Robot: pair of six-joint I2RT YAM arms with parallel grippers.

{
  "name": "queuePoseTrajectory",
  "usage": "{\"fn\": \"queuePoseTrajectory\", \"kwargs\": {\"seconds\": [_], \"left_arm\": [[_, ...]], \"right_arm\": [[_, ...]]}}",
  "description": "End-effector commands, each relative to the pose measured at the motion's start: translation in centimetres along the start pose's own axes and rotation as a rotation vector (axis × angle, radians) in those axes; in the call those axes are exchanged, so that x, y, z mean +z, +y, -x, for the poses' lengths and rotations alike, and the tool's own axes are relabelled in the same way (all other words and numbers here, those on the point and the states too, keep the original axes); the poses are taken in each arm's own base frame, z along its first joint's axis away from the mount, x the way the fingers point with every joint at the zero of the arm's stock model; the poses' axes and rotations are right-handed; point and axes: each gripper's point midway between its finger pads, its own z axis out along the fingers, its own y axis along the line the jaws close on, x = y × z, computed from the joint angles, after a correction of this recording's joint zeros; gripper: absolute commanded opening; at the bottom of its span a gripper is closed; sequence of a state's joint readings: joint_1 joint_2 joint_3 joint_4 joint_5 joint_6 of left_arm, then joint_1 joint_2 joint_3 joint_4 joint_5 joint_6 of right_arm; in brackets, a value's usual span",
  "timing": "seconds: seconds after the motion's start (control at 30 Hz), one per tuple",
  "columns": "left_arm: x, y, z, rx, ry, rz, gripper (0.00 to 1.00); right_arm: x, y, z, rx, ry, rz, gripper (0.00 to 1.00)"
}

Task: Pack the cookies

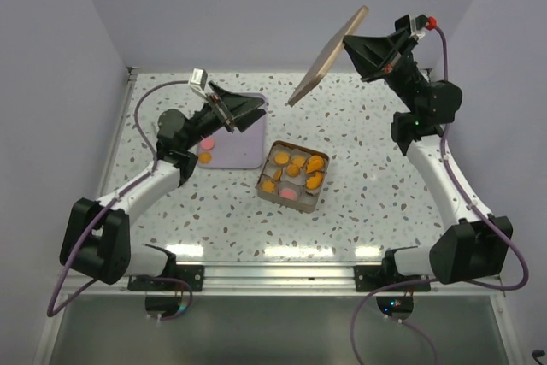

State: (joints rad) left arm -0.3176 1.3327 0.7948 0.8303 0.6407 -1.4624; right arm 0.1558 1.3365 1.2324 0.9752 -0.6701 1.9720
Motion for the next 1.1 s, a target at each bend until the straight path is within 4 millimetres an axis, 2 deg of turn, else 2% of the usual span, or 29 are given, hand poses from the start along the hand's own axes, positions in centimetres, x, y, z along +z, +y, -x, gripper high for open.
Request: {"fn": "queuePoseTrajectory", "kwargs": {"seconds": [0.0, 0.07, 0.1, 0.13, 0.2, 0.43, 0.57, 0.73, 0.8, 0.83, 0.87, 0.9, 1.07], "left_arm": [[1.7, -5.7, 0.4, 0.005, -0.046, -0.216, 1.0], [2.2, -6.3, 0.3, -0.009, -0.058, -0.266, 1.0], [2.6, -6.8, 0.1, -0.031, -0.051, -0.285, 1.0], [3.0, -6.4, 0.0, -0.044, -0.047, -0.285, 1.0], [3.3, -7.4, -0.1, -0.056, -0.051, -0.33, 1.0], [3.1, -9.6, 0.8, -0.088, -0.085, -0.453, 1.0], [2.6, -10.4, 0.9, -0.106, -0.09, -0.499, 0.99], [1.9, -10.9, 1.1, -0.128, -0.101, -0.561, 0.92], [1.8, -11.5, 1.1, -0.137, -0.094, -0.586, 0.88], [1.8, -11.6, 1.2, -0.138, -0.091, -0.596, 0.87], [1.9, -11.7, 1.1, -0.141, -0.083, -0.599, 0.86], [2.0, -12.1, 1.2, -0.136, -0.077, -0.609, 0.86], [2.4, -13.1, 1.1, -0.123, -0.043, -0.64, 0.81]], "right_arm": [[0.4, 4.4, -1.5, 0.204, 0.054, 0.14, 0.0], [0.9, 4.9, -2.1, 0.213, 0.074, 0.162, 0.0], [1.1, 4.8, -2.3, 0.222, 0.078, 0.168, 0.0], [1.4, 4.9, -2.8, 0.236, 0.09, 0.179, 0.0], [1.8, 4.5, -3.2, 0.247, 0.101, 0.184, 0.0], [2.4, 3.8, -4.8, 0.284, 0.134, 0.194, 0.0], [2.1, 3.6, -4.7, 0.291, 0.125, 0.215, 0.0], [1.4, 2.5, -4.6, 0.327, 0.126, 0.244, 0.0], [0.6, 2.0, -4.3, 0.35, 0.123, 0.289, 0.0], [0.1, 2.8, -4.5, 0.348, 0.129, 0.351, 0.0], [-0.2, 2.6, -4.3, 0.36, 0.128, 0.367, 0.0], [-0.3, 1.6, -4.0, 0.384, 0.123, 0.363, 0.0], [-0.6, 0.2, -4.3, 0.388, 0.139, 0.346, 0.0]]}}
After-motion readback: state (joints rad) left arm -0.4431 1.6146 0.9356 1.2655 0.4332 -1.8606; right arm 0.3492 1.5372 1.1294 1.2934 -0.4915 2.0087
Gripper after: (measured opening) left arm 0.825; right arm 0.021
